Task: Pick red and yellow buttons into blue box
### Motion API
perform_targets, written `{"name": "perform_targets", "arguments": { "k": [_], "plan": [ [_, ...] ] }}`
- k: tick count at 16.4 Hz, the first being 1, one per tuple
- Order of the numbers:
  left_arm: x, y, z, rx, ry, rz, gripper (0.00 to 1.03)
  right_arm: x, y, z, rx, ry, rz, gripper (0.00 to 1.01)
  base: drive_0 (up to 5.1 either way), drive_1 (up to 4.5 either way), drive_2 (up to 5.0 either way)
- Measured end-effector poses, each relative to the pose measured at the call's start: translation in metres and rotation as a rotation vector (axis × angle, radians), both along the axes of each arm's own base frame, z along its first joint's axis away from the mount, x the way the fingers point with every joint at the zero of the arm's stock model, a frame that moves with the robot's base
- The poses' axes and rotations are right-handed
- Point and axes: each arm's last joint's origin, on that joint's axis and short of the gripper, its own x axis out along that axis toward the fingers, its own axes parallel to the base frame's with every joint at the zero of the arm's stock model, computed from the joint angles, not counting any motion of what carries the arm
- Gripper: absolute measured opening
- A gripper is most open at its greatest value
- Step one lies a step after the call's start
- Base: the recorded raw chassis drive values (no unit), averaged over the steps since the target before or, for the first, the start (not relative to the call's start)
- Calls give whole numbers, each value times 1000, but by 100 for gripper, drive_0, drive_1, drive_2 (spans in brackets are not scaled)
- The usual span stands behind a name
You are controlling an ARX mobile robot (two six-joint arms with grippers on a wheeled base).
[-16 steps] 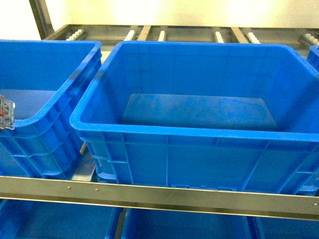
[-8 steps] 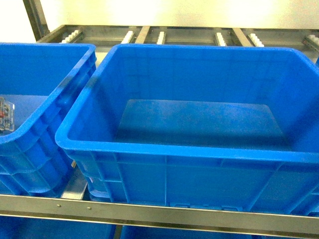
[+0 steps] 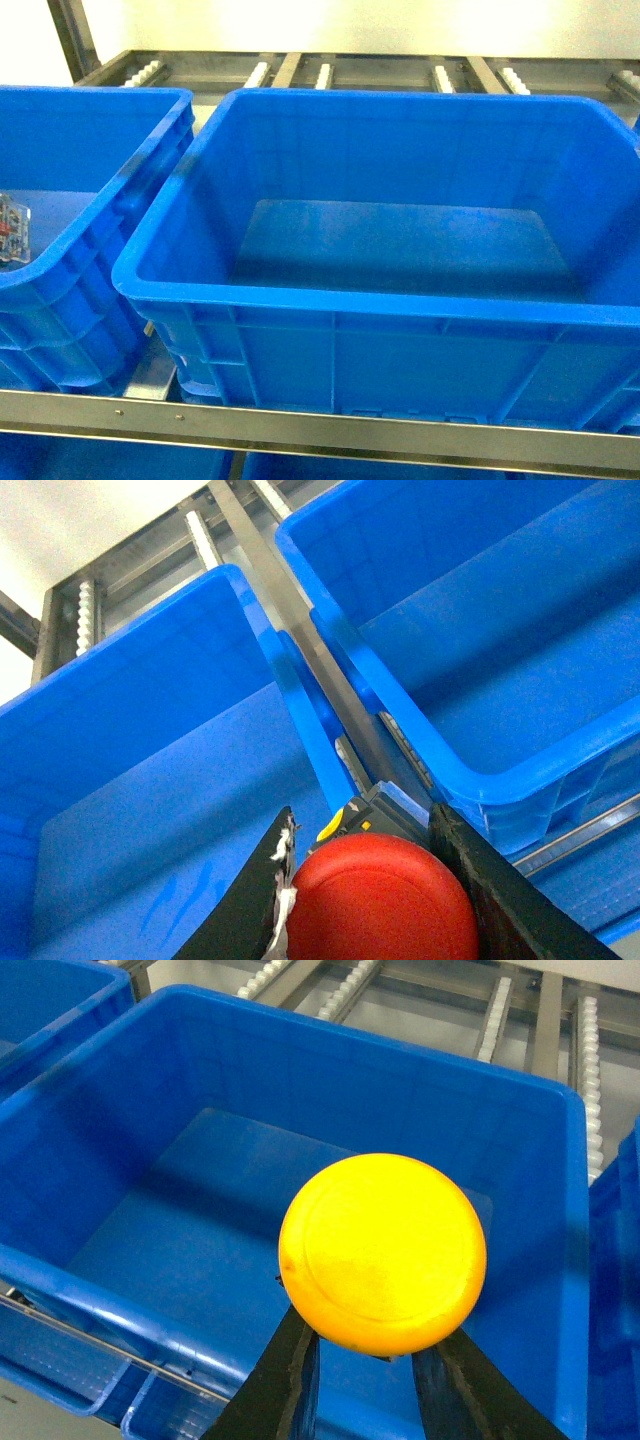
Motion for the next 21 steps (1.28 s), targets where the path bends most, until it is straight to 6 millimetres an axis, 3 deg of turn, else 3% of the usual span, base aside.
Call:
{"name": "perform_targets", "arguments": {
  "k": [12, 16, 21],
  "plan": [
    [0, 0, 0, 0, 0, 0, 33, 99, 82, -15, -98, 181, 216, 20, 0, 0, 0],
    [0, 0, 0, 0, 0, 0, 33, 124, 82, -25, -158, 214, 193, 20, 0, 0, 0],
    [0, 0, 0, 0, 0, 0, 33, 147, 68, -35, -220, 216, 141, 20, 0, 0, 0]
  ]
}}
